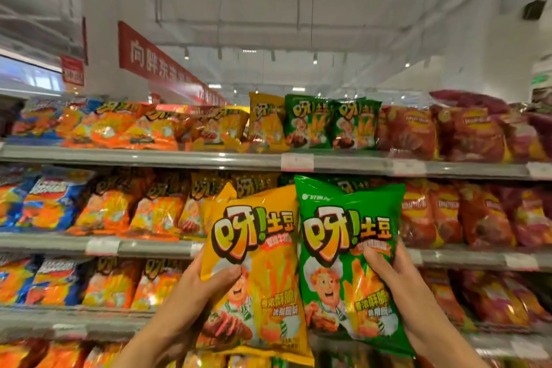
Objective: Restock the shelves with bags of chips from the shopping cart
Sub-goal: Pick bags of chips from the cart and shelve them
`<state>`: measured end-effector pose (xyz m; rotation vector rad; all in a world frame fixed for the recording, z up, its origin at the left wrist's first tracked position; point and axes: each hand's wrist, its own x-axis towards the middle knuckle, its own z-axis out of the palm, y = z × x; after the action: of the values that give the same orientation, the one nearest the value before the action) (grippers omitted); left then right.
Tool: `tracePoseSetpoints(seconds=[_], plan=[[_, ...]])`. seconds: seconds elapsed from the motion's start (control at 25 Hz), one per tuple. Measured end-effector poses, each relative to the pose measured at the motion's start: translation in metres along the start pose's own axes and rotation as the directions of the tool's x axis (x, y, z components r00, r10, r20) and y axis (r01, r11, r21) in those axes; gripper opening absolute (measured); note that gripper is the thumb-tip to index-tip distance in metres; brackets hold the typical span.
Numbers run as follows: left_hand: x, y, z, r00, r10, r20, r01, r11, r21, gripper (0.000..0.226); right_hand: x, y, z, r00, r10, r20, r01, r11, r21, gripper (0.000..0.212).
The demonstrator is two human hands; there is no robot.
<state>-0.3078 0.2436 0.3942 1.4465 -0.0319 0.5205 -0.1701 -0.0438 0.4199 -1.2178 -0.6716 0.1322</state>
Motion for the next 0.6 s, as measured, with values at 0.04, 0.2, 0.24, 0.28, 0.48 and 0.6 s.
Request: tracePoseSetpoints(seconds=[0.04, 0.2, 0.24, 0.28, 0.48, 0.6], plan=[[0.019, 0.001, 0.006, 1.0, 0.014, -0.003, -0.014, 1.0, 0.014, 0.061, 0.018, 0.0, -0.006, 1.0, -0.025, -0.013, 0.025, 1.0, -0.015, 0.053], [0.114, 0.023, 0.031, 0.991, 0.122, -0.046, -0.12, 0.991, 0.052, 0.066, 0.116, -0.018, -0.036, 0.993, -0.118, -0.014, 0.117, 0.992, -0.041, 0.046], [0.137, 0.034, 0.035, 0.985, 0.162, -0.053, -0.159, 0.986, 0.056, 0.059, 0.142, -0.028, -0.041, 0.99, -0.142, -0.008, 0.141, 0.989, -0.038, 0.045], [0.162, 0.048, 0.04, 0.978, 0.202, -0.046, -0.199, 0.978, 0.066, 0.054, 0.171, -0.039, -0.044, 0.985, -0.172, 0.008, 0.172, 0.985, -0.032, 0.044], [0.267, 0.137, 0.038, 0.915, 0.393, -0.088, -0.386, 0.918, 0.088, 0.055, 0.312, -0.109, -0.017, 0.938, -0.34, 0.066, 0.338, 0.94, 0.038, 0.033], [0.316, 0.182, 0.022, 0.867, 0.478, -0.14, -0.47, 0.878, 0.086, 0.051, 0.384, -0.135, 0.008, 0.934, -0.354, 0.046, 0.354, 0.935, 0.008, 0.032]])
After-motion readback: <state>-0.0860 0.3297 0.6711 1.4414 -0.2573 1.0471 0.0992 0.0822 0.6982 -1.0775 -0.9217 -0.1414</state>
